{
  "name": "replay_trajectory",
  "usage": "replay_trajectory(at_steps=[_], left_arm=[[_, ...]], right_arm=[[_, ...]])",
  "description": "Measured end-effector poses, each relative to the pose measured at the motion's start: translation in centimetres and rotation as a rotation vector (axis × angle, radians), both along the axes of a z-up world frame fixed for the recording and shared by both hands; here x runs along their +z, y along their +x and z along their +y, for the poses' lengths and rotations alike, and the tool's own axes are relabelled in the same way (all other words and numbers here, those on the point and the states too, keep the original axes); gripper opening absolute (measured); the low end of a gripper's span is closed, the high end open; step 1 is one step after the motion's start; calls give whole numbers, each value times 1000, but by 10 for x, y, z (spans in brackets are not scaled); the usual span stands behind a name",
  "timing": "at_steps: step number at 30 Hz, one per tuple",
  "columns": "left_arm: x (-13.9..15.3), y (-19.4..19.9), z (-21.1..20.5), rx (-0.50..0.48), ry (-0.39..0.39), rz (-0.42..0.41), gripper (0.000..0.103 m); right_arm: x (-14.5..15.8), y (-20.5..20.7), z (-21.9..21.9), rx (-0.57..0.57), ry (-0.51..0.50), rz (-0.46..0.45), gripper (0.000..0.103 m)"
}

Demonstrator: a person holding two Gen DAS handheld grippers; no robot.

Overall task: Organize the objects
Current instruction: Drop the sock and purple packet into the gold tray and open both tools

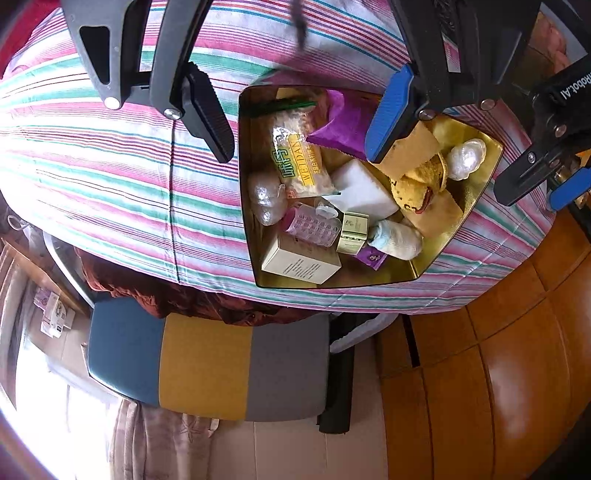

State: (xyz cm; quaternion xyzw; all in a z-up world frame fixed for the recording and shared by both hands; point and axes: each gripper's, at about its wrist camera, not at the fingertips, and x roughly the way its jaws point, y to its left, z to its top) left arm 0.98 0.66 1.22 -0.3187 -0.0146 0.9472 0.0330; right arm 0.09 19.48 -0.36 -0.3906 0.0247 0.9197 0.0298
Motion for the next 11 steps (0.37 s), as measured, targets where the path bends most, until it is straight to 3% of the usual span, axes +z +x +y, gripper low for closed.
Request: replay_trajectory(at_steps=[11], left_arm=[[-15,-8,-13,48,29,-22,102]], right_arm=[[-3,-13,-1,0,16,-1,74]])
